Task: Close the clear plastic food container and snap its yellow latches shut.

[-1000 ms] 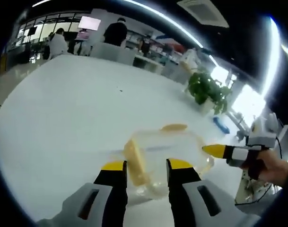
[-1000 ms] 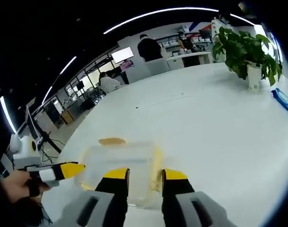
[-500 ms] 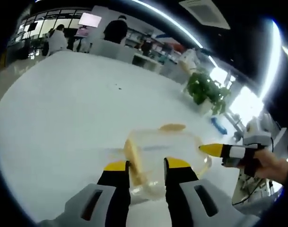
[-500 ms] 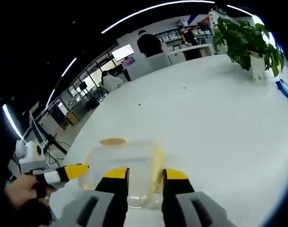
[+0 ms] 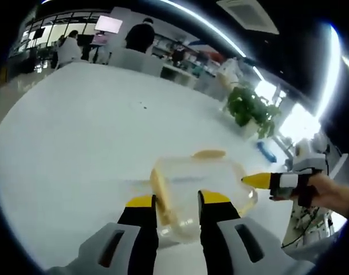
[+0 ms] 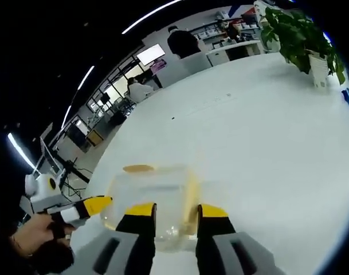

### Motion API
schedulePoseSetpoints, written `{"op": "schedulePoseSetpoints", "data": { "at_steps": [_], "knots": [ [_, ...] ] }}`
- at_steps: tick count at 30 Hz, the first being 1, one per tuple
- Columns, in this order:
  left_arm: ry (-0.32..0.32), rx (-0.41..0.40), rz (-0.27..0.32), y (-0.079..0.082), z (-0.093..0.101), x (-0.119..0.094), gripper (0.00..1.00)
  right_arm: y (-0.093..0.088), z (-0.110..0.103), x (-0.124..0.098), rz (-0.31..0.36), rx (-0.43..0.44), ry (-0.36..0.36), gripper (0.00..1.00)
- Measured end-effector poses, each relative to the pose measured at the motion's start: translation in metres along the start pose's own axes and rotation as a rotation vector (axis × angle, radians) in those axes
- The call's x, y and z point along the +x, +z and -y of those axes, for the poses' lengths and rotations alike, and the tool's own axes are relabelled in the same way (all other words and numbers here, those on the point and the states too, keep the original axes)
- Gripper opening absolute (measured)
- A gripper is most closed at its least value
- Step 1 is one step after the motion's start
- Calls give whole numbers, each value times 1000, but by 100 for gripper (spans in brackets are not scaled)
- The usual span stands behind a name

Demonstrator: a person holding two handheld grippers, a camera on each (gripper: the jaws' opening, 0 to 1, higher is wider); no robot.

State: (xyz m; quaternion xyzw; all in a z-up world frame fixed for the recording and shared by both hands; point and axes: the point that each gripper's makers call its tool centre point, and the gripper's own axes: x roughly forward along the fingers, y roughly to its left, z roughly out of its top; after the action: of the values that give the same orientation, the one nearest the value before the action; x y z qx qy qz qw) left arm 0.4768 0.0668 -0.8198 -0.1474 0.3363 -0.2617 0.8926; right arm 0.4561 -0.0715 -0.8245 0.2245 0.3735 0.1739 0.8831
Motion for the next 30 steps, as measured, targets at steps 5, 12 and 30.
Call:
{"op": "schedulePoseSetpoints", "data": {
  "at_steps": [5, 12, 30],
  "knots": [
    [6, 5, 1, 2, 1, 1, 23, 1, -2, 1, -15, 5, -9, 23],
    [25, 7, 6, 1, -1, 0, 23, -4, -1, 9, -32, 3, 13, 21],
    [49, 26, 33, -1, -7, -11, 24, -3, -10, 7, 24, -1, 11, 24]
  ]
}}
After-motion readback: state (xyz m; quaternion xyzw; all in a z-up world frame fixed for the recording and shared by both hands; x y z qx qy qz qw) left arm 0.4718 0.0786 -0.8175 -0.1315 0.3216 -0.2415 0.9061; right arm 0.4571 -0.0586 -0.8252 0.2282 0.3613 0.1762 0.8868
